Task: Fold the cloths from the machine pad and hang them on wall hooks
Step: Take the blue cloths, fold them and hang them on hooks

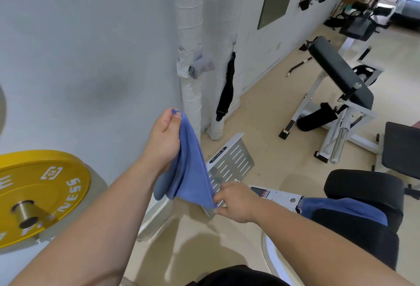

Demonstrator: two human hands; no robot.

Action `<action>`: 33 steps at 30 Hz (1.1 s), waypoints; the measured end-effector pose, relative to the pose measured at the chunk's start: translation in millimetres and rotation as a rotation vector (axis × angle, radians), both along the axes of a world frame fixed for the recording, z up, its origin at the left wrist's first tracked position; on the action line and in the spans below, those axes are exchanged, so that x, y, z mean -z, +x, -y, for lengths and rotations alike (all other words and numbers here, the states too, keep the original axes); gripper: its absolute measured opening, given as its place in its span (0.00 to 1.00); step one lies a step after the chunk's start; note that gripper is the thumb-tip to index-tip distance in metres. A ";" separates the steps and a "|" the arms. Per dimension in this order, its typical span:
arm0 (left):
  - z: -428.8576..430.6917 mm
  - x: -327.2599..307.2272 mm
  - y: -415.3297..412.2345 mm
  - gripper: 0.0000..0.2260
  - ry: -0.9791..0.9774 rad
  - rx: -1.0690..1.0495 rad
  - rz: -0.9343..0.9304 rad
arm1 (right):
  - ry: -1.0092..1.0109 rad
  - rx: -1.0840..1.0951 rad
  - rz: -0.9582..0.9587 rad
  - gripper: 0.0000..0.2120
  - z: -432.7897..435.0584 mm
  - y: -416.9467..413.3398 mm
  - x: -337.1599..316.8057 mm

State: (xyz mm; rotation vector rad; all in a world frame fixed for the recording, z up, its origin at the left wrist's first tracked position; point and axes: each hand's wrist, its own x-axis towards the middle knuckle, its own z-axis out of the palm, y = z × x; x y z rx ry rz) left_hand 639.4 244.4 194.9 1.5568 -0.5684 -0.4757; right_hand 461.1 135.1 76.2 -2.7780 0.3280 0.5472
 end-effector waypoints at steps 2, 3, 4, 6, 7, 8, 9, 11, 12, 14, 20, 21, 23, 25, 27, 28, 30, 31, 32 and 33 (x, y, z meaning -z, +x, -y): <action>-3.5 -1.8 9.2 0.12 0.012 -0.034 0.018 | 0.057 0.057 -0.084 0.18 3.5 -5.3 6.1; -5.6 -2.6 12.7 0.11 0.015 -0.054 0.029 | 0.081 0.074 -0.110 0.19 6.2 -6.7 6.6; -7.9 0.6 17.6 0.11 0.033 -0.074 0.044 | 0.083 0.086 -0.108 0.18 9.8 -6.8 6.3; -14.7 14.3 29.9 0.11 0.110 -0.122 0.081 | 0.058 0.141 -0.048 0.15 21.4 -4.9 4.2; -19.4 24.1 37.3 0.11 0.172 -0.146 0.103 | 0.035 0.187 -0.008 0.15 29.8 -4.3 2.0; -24.7 35.0 45.1 0.12 0.233 -0.177 0.110 | 0.014 0.244 0.034 0.17 39.5 -4.7 -1.1; -29.9 44.2 51.3 0.12 0.284 -0.202 0.103 | 0.011 0.305 0.070 0.17 50.0 -6.5 -7.0; -37.2 58.2 55.8 0.12 0.370 -0.234 0.068 | 0.059 0.414 0.132 0.16 72.5 -14.4 -21.4; -39.1 64.5 56.1 0.13 0.388 -0.229 0.038 | 0.097 0.449 0.167 0.15 82.5 -19.4 -29.8; -37.1 72.0 52.4 0.12 0.383 -0.212 -0.054 | 0.159 0.500 0.255 0.12 97.9 -28.1 -45.3; 1.2 64.2 26.2 0.11 0.242 -0.245 -0.303 | 0.650 0.801 0.628 0.12 138.8 -32.6 -63.7; 10.3 60.4 23.8 0.11 0.226 -0.274 -0.344 | 0.748 0.845 0.678 0.11 145.2 -31.4 -66.1; 29.6 50.4 18.7 0.11 0.199 -0.326 -0.413 | 0.890 0.910 0.751 0.10 158.3 -28.5 -72.3; 50.6 44.6 13.9 0.17 0.184 -0.327 -0.470 | 0.981 0.975 0.778 0.10 173.6 -26.4 -77.9; 69.5 36.8 6.5 0.22 0.226 -0.298 -0.463 | 1.005 1.027 0.779 0.09 194.6 -24.8 -77.2; 77.8 34.7 4.1 0.21 0.257 -0.293 -0.442 | 0.989 1.048 0.776 0.08 205.7 -23.4 -75.4; 95.2 32.9 0.7 0.14 0.306 -0.301 -0.391 | 0.932 1.097 0.776 0.08 225.8 -17.5 -71.6; 103.5 32.6 -1.6 0.11 0.324 -0.314 -0.359 | 0.906 1.115 0.786 0.08 233.7 -13.8 -70.0; 111.8 31.7 -5.0 0.10 0.334 -0.321 -0.331 | 0.888 1.123 0.796 0.08 239.0 -9.9 -70.6; 120.3 31.2 -9.2 0.10 0.341 -0.321 -0.312 | 0.883 1.120 0.797 0.09 243.2 -5.9 -71.1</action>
